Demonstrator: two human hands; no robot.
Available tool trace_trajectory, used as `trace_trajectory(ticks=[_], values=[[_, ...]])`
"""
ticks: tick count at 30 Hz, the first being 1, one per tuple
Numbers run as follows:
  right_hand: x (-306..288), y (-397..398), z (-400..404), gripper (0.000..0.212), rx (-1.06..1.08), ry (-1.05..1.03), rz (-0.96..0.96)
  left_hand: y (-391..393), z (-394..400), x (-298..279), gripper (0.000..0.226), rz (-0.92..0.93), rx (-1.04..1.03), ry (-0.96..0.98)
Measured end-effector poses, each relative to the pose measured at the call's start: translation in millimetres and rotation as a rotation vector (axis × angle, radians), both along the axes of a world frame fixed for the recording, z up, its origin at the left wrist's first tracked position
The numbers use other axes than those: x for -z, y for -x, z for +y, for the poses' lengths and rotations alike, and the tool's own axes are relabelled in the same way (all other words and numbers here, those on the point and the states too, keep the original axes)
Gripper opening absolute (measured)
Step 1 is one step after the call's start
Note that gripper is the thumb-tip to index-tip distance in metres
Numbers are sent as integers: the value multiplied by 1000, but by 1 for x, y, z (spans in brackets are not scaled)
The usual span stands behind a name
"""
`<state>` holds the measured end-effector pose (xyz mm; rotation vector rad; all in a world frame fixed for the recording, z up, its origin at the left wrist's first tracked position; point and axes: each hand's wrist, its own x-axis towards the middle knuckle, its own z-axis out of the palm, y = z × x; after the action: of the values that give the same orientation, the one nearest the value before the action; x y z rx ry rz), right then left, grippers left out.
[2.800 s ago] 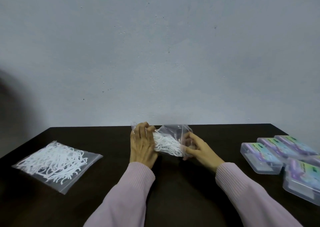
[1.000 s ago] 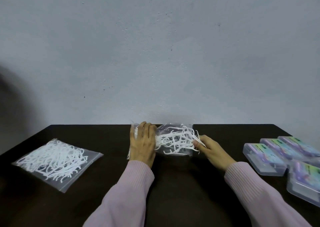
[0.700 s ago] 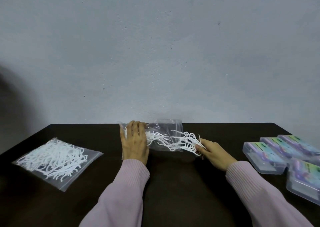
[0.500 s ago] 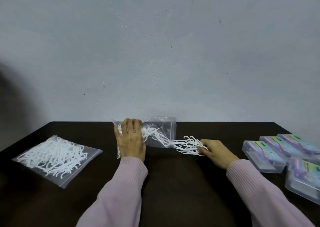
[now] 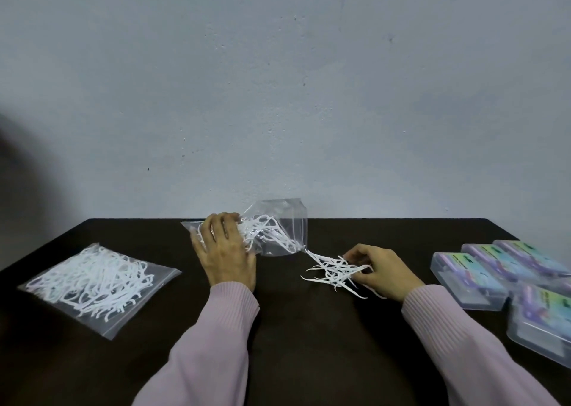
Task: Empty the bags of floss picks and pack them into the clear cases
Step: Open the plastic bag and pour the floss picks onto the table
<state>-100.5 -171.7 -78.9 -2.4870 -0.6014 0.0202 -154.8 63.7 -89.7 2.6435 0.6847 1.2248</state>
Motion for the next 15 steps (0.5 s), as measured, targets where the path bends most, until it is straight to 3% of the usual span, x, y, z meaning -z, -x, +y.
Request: trace_trajectory(ticks=[7, 15], values=[[-5, 12, 9, 36, -141, -72, -49, -5, -2, 3, 73, -182, 62, -44], [-7, 25, 26, 5, -145, -437, -94, -5, -10, 4, 83, -232, 165, -121]])
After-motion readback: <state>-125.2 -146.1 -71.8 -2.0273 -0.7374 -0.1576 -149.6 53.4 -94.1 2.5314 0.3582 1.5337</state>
